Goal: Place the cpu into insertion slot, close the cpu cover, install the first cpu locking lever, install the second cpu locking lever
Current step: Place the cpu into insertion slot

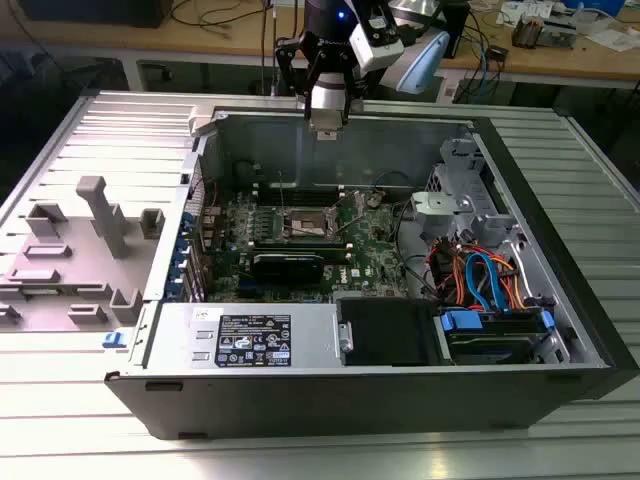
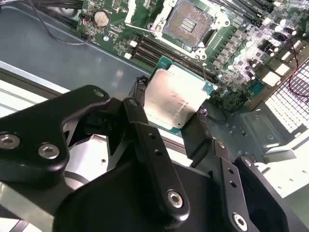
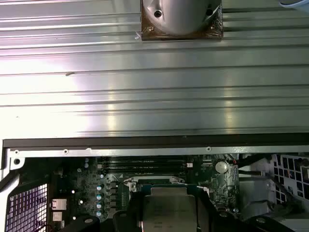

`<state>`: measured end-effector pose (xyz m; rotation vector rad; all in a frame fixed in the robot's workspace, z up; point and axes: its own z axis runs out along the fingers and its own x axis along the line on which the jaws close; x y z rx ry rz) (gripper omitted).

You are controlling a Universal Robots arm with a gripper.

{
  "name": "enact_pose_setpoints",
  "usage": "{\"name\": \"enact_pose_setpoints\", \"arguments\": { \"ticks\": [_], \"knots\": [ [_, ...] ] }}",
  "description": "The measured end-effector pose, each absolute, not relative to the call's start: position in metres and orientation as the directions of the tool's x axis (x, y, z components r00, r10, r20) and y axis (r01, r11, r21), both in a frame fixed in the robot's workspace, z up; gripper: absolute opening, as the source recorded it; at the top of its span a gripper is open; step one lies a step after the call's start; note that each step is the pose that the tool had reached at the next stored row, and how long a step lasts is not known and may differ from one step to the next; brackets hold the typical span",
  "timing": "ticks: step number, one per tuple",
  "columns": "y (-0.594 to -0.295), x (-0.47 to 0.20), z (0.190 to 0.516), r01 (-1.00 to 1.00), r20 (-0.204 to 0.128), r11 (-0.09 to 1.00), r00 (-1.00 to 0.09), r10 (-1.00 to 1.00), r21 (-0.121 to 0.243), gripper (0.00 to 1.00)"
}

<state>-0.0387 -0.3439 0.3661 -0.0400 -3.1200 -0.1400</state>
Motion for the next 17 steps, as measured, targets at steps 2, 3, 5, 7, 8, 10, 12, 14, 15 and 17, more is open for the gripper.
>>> {"name": "enact_pose_setpoints", "arguments": {
  "ticks": [2,3,5,7,8,10,12,14,15,17],
  "knots": [
    [-0.3439,-0.0387,0.3661,0.026,0.019,0.996,-1.0,0.025,0.089,0.54],
    [-0.3439,-0.0387,0.3661,0.026,0.019,0.996,-1.0,0.025,0.089,0.54],
    [-0.3439,-0.0387,0.3661,0.026,0.019,0.996,-1.0,0.025,0.089,0.54],
    [-0.3439,-0.0387,0.3661,0.026,0.019,0.996,-1.0,0.025,0.089,0.54],
    [-0.3439,-0.0387,0.3661,0.026,0.019,0.996,-1.0,0.025,0.089,0.54],
    [-0.3439,-0.0387,0.3661,0.026,0.019,0.996,-1.0,0.025,0.089,0.54],
    [-0.3451,-0.0387,0.3661,0.026,0.019,0.996,-1.0,0.025,0.089,0.54],
    [-0.3457,-0.0387,0.3658,0.029,0.019,0.996,-0.999,0.027,0.089,0.54],
    [-0.3458,-0.0387,0.3656,0.044,0.019,0.995,-0.999,0.042,0.089,0.54],
    [-0.3458,-0.0387,0.3651,0.08,0.019,0.993,-0.997,0.078,0.089,0.54]
  ]
}}
